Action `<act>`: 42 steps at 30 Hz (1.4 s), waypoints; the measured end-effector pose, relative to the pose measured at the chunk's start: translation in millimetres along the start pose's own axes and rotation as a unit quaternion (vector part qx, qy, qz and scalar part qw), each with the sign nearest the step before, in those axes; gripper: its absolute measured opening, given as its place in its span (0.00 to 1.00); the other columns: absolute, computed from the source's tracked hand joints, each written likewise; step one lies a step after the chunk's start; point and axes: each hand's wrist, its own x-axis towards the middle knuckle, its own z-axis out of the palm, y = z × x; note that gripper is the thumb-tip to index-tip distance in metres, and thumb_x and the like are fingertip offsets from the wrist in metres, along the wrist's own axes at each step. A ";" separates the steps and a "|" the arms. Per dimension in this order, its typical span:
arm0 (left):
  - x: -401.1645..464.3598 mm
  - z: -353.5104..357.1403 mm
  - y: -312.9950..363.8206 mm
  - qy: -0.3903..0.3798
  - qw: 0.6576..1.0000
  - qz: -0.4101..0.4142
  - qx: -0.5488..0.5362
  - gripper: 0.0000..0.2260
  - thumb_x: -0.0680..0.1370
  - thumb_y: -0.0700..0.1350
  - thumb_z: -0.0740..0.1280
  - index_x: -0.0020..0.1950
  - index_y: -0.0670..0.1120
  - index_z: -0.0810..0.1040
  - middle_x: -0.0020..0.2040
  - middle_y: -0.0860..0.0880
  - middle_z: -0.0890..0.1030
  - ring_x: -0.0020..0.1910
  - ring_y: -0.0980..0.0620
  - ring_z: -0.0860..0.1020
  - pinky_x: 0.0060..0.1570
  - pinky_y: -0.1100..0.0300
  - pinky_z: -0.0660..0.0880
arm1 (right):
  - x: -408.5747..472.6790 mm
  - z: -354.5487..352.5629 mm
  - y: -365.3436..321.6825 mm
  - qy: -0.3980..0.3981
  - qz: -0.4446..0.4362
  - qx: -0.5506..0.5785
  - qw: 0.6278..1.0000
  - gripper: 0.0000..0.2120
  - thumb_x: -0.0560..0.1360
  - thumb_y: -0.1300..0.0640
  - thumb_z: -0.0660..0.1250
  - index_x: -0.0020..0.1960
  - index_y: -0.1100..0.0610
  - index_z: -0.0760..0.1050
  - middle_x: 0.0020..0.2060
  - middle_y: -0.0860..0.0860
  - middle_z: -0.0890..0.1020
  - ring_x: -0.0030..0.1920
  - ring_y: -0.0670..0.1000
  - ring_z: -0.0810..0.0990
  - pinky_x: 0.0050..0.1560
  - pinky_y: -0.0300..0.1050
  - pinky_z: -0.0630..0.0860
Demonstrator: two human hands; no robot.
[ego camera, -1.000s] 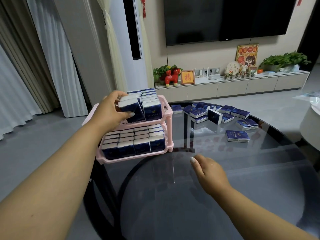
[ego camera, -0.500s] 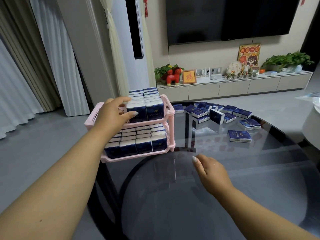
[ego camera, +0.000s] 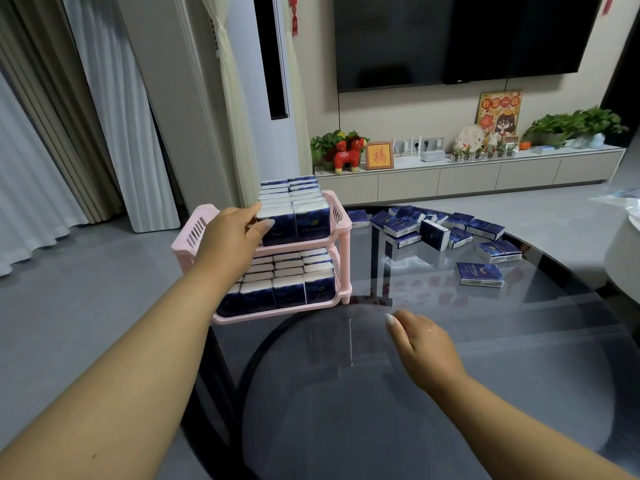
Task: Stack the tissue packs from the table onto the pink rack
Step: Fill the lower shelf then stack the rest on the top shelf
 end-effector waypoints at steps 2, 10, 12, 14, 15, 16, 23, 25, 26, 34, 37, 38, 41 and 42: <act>-4.9 -1.0 6.1 0.038 0.999 0.009 0.014 0.21 0.81 0.52 0.62 0.73 0.47 0.71 0.59 0.43 0.76 0.59 0.44 0.73 0.53 0.59 0.64 | 0.5 -0.1 0.2 0.000 0.001 -0.002 1.000 0.21 0.79 0.42 0.50 0.39 0.56 0.69 0.31 0.50 0.73 0.34 0.52 0.71 0.33 0.47 0.62; -27.4 2.3 64.3 0.220 0.960 0.170 -0.029 0.15 0.81 0.48 0.59 0.57 0.38 0.78 0.51 0.40 0.77 0.49 0.42 0.76 0.49 0.57 0.70 | 0.5 0.7 0.6 0.001 0.003 0.010 1.000 0.22 0.80 0.43 0.51 0.40 0.58 0.71 0.32 0.52 0.75 0.35 0.52 0.72 0.33 0.48 0.64; -37.4 11.9 84.5 0.192 0.957 0.212 -0.050 0.13 0.81 0.45 0.59 0.55 0.37 0.77 0.49 0.41 0.77 0.47 0.45 0.75 0.49 0.61 0.68 | 0.0 0.6 -0.4 -0.001 0.005 0.019 1.000 0.23 0.79 0.42 0.49 0.39 0.59 0.70 0.32 0.53 0.75 0.35 0.53 0.72 0.35 0.49 0.67; -47.4 26.8 101.3 0.145 0.958 0.235 -0.078 0.13 0.81 0.46 0.59 0.54 0.38 0.77 0.48 0.43 0.77 0.46 0.49 0.73 0.48 0.65 0.67 | -0.1 -0.9 -1.2 -0.001 0.009 0.029 1.000 0.24 0.77 0.41 0.48 0.38 0.59 0.70 0.31 0.53 0.74 0.34 0.54 0.72 0.35 0.51 0.67; -52.2 35.8 107.8 0.119 0.958 0.242 -0.092 0.14 0.80 0.47 0.59 0.54 0.38 0.77 0.48 0.44 0.76 0.46 0.50 0.73 0.48 0.65 0.67 | -0.2 -1.8 -0.9 -0.002 0.014 0.036 0.999 0.25 0.78 0.42 0.49 0.38 0.60 0.70 0.31 0.54 0.75 0.34 0.54 0.72 0.35 0.51 0.67; -56.6 45.6 113.4 0.092 0.959 0.247 -0.103 0.14 0.80 0.48 0.58 0.54 0.39 0.77 0.49 0.45 0.76 0.46 0.51 0.73 0.47 0.64 0.68 | 0.2 -3.4 -0.4 -0.002 0.023 0.048 0.999 0.25 0.79 0.42 0.50 0.39 0.60 0.71 0.32 0.54 0.76 0.35 0.55 0.73 0.36 0.52 0.68; -66.3 109.9 134.2 -0.076 0.977 0.131 -0.150 0.21 0.79 0.59 0.51 0.58 0.46 0.74 0.52 0.53 0.71 0.47 0.55 0.71 0.50 0.57 0.72 | 16.5 -22.1 8.3 -0.077 0.091 0.173 0.978 0.29 0.77 0.34 0.49 0.46 0.55 0.79 0.42 0.50 0.83 0.45 0.48 0.80 0.50 0.50 0.76; -63.2 127.5 136.2 -0.095 0.979 0.086 -0.156 0.15 0.82 0.55 0.54 0.56 0.46 0.74 0.52 0.51 0.72 0.48 0.54 0.72 0.52 0.57 0.71 | 25.7 -38.4 18.8 -0.055 0.094 0.175 0.978 0.27 0.78 0.36 0.50 0.47 0.54 0.79 0.43 0.48 0.83 0.46 0.47 0.80 0.51 0.49 0.76; -61.3 136.5 136.6 -0.104 0.981 0.062 -0.154 0.13 0.82 0.53 0.55 0.56 0.47 0.74 0.53 0.51 0.72 0.49 0.53 0.72 0.51 0.58 0.70 | 31.2 -47.9 25.6 -0.034 0.099 0.175 0.979 0.24 0.79 0.40 0.51 0.47 0.54 0.79 0.43 0.48 0.83 0.46 0.47 0.80 0.50 0.48 0.76; -42.2 214.5 138.0 -0.183 0.961 -0.068 -0.196 0.16 0.83 0.55 0.53 0.60 0.47 0.73 0.57 0.49 0.72 0.57 0.50 0.71 0.54 0.63 0.62 | 95.4 -98.3 119.0 0.069 0.140 0.096 0.983 0.19 0.80 0.45 0.53 0.47 0.56 0.77 0.42 0.47 0.82 0.45 0.51 0.80 0.46 0.47 0.74; -27.1 238.1 141.6 -0.217 0.948 -0.091 -0.215 0.23 0.82 0.59 0.50 0.69 0.48 0.70 0.67 0.48 0.71 0.68 0.49 0.68 0.66 0.57 0.63 | 125.8 -105.8 151.9 0.083 0.144 0.076 0.983 0.19 0.80 0.44 0.54 0.47 0.57 0.76 0.42 0.52 0.82 0.42 0.54 0.80 0.45 0.52 0.77; -21.8 244.6 142.5 -0.226 0.942 -0.103 -0.225 0.24 0.81 0.60 0.49 0.72 0.49 0.67 0.70 0.48 0.69 0.70 0.49 0.67 0.69 0.55 0.62 | 136.7 -107.5 162.5 0.085 0.145 0.052 0.984 0.20 0.80 0.44 0.53 0.46 0.58 0.75 0.41 0.54 0.82 0.42 0.55 0.79 0.43 0.52 0.75; -9.3 263.7 140.6 -0.239 0.932 -0.129 -0.241 0.27 0.80 0.63 0.48 0.72 0.49 0.66 0.70 0.48 0.70 0.69 0.48 0.68 0.70 0.51 0.64 | 169.5 -112.1 192.8 0.080 0.159 -0.005 0.984 0.18 0.80 0.46 0.54 0.46 0.58 0.75 0.40 0.55 0.79 0.41 0.57 0.75 0.38 0.47 0.67; -6.1 269.1 139.0 -0.235 0.934 -0.129 -0.237 0.27 0.80 0.63 0.48 0.71 0.49 0.67 0.68 0.48 0.72 0.67 0.48 0.69 0.69 0.50 0.65 | 180.5 -112.2 202.5 0.076 0.162 -0.021 0.984 0.17 0.80 0.46 0.55 0.47 0.57 0.74 0.40 0.55 0.79 0.42 0.57 0.74 0.39 0.47 0.66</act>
